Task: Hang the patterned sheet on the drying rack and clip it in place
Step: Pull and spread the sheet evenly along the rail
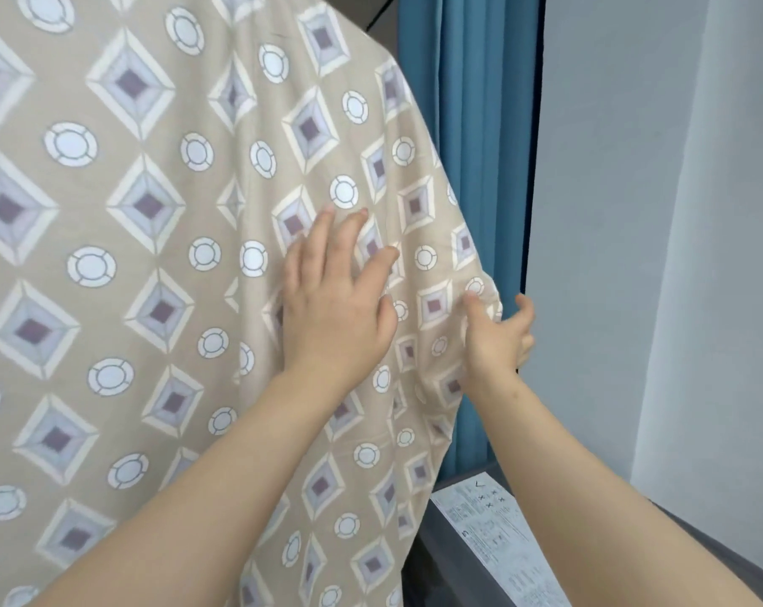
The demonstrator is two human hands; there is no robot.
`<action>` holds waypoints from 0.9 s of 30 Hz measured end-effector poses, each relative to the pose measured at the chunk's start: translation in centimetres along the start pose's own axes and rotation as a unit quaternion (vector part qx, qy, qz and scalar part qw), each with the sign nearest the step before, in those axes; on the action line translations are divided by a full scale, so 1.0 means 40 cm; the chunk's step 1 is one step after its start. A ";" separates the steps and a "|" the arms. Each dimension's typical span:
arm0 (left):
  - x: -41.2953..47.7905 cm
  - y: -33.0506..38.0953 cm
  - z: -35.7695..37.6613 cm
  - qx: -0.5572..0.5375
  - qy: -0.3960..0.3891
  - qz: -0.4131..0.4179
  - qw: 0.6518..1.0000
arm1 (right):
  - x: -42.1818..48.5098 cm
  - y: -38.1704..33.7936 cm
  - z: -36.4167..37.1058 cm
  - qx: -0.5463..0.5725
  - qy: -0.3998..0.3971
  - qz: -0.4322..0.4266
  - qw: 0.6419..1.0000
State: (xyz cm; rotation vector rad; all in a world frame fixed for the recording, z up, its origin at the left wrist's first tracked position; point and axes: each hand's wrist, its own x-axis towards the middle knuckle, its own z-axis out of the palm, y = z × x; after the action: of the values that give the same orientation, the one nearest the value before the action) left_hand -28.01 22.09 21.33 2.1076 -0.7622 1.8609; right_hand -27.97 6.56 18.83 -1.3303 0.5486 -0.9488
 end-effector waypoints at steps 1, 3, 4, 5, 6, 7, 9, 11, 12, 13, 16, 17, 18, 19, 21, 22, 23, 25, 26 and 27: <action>0.005 0.009 0.008 0.002 -0.001 0.028 1.000 | 0.009 -0.002 -0.006 0.030 -0.047 0.034 0.998; 0.007 0.025 0.027 0.002 -0.010 0.062 0.998 | 0.028 -0.010 -0.014 0.085 -0.134 0.087 0.984; 0.008 0.030 0.034 0.001 -0.014 0.067 0.998 | 0.032 -0.018 -0.021 0.104 -0.166 0.106 0.975; 0.010 0.035 0.041 0.000 -0.015 0.066 0.998 | 0.034 -0.027 -0.030 0.116 -0.192 0.117 0.968; 0.012 0.039 0.046 -0.002 -0.015 0.063 0.998 | 0.039 -0.028 -0.038 0.114 -0.206 0.123 0.964; 0.015 0.044 0.050 -0.006 -0.015 0.062 0.998 | 0.043 -0.028 -0.046 0.106 -0.212 0.124 0.964; 0.020 0.054 0.059 -0.012 -0.016 0.068 0.997 | 0.046 -0.020 -0.063 0.099 -0.211 0.116 0.966; 0.025 0.062 0.067 -0.012 -0.020 0.075 0.997 | 0.050 -0.013 -0.080 0.110 -0.186 0.109 0.970; 0.027 0.064 0.070 -0.013 -0.025 0.076 0.997 | 0.057 -0.010 -0.091 0.114 -0.164 0.107 0.974; 0.031 0.065 0.072 -0.015 -0.029 0.075 0.997 | 0.062 -0.012 -0.103 0.120 -0.142 0.106 0.977; 0.042 0.073 0.075 -0.023 -0.038 0.064 0.997 | 0.075 -0.010 -0.148 0.188 -0.165 0.135 0.959; 0.044 0.078 0.076 -0.029 -0.039 0.058 0.997 | 0.072 -0.009 -0.155 0.211 -0.209 0.152 0.943; 0.043 0.083 0.078 -0.037 -0.040 0.052 0.997 | 0.067 -0.006 -0.158 0.211 -0.253 0.167 0.930; 0.042 0.089 0.080 -0.045 -0.043 0.049 0.997 | 0.061 -0.005 -0.155 0.189 -0.289 0.170 0.923; 0.041 0.098 0.085 -0.050 -0.052 0.054 0.996 | 0.053 -0.012 -0.146 0.120 -0.340 0.139 0.922; 0.042 0.099 0.085 -0.049 -0.056 0.058 0.996 | 0.050 -0.021 -0.142 0.083 -0.350 0.112 0.926; 0.044 0.097 0.085 -0.049 -0.058 0.060 0.995 | 0.048 -0.032 -0.138 0.045 -0.359 0.089 0.928; 0.053 0.088 0.082 -0.052 -0.056 0.059 0.995 | 0.038 -0.058 -0.132 -0.028 -0.355 0.044 0.933; 0.058 0.082 0.080 -0.052 -0.053 0.059 0.995 | 0.028 -0.073 -0.129 -0.057 -0.349 0.021 0.935; 0.064 0.076 0.078 -0.050 -0.049 0.061 0.996 | 0.020 -0.087 -0.122 -0.073 -0.334 0.002 0.940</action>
State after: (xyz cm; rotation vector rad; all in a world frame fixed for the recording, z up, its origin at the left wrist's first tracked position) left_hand -26.75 17.42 22.78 2.1463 -1.0080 1.7471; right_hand -32.36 3.28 21.38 -1.6737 0.0936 -0.4060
